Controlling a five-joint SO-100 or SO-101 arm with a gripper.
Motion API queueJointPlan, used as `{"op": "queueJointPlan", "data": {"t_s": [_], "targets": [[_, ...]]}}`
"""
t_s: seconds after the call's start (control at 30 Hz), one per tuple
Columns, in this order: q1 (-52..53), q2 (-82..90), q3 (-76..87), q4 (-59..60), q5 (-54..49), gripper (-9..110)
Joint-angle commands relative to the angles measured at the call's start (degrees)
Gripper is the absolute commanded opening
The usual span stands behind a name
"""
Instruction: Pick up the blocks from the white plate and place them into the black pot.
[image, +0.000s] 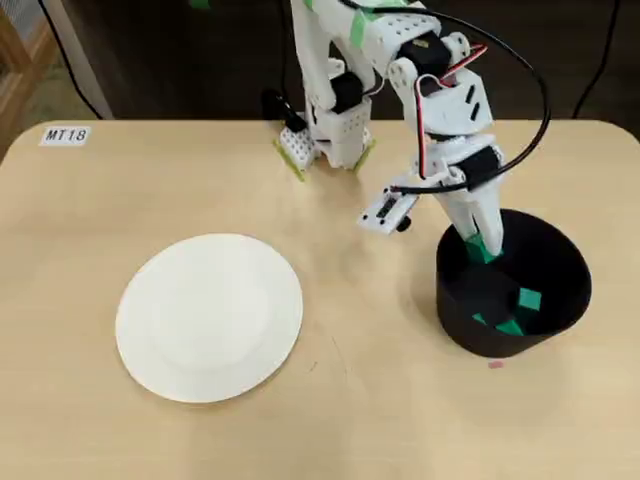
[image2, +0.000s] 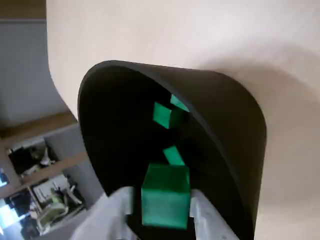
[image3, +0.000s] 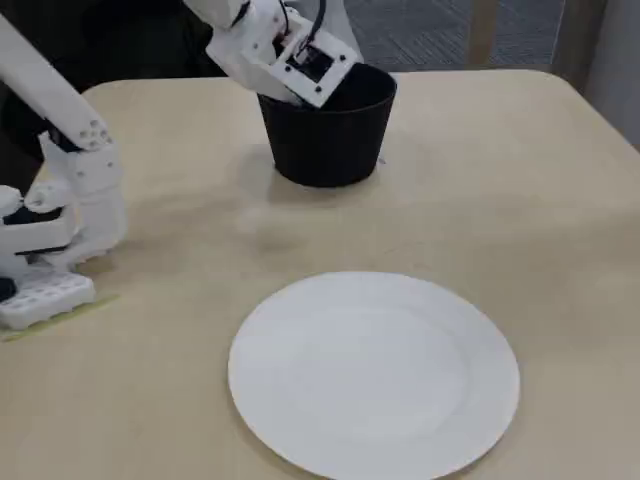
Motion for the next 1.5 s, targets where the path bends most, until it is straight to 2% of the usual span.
{"op": "queueJointPlan", "data": {"t_s": [0.0,0.13,0.17,0.27,0.37,0.47,0.67,0.8,0.93,1.07,1.47], "targets": [[-0.5,0.2,-3.3,-0.2,-1.1,34],[-0.3,0.1,-4.0,-0.2,-1.2,31],[-0.1,0.1,-4.4,-0.2,-1.3,26],[0.4,0.0,-6.3,1.1,-1.8,-2],[3.3,-0.8,-12.7,9.8,-4.8,-2],[11.2,1.7,-17.1,17.4,-8.4,-2],[34.2,14.6,-15.4,20.4,-11.5,-2],[42.5,18.9,-14.9,23.1,-10.9,-2],[43.3,24.1,-11.0,23.7,-7.7,-2],[41.7,33.8,0.6,21.0,-3.7,-2],[39.0,57.4,26.4,19.9,-1.7,-2]]}}
